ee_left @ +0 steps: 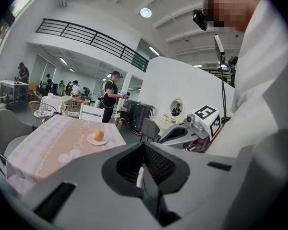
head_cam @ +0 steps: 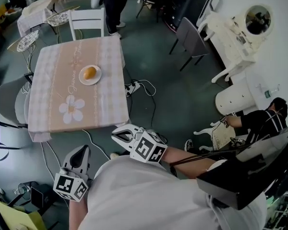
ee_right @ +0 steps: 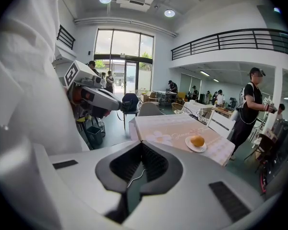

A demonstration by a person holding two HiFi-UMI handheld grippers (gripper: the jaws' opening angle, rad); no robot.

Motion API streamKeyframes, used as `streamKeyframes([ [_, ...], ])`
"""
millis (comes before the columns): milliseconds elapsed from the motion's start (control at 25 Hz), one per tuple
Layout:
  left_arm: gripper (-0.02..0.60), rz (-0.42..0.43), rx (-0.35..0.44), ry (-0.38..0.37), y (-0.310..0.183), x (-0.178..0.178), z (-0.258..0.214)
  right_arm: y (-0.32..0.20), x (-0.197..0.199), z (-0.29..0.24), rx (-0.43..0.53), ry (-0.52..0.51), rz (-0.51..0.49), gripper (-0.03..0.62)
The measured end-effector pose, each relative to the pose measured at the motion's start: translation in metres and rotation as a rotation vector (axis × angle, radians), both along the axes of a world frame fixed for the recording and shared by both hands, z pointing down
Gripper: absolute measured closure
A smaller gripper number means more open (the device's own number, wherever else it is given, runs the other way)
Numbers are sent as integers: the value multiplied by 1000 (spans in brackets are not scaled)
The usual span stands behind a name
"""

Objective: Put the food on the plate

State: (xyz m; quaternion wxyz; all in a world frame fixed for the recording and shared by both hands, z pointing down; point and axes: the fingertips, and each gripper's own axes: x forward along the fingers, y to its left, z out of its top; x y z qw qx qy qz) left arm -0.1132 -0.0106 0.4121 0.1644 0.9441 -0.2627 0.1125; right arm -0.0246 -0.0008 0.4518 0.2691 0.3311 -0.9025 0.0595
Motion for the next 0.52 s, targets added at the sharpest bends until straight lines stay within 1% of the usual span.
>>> streamKeyframes([
  [520,572,-19,-6,-4,-8,1,0,-11,0,3,-20,-15,-20,582],
])
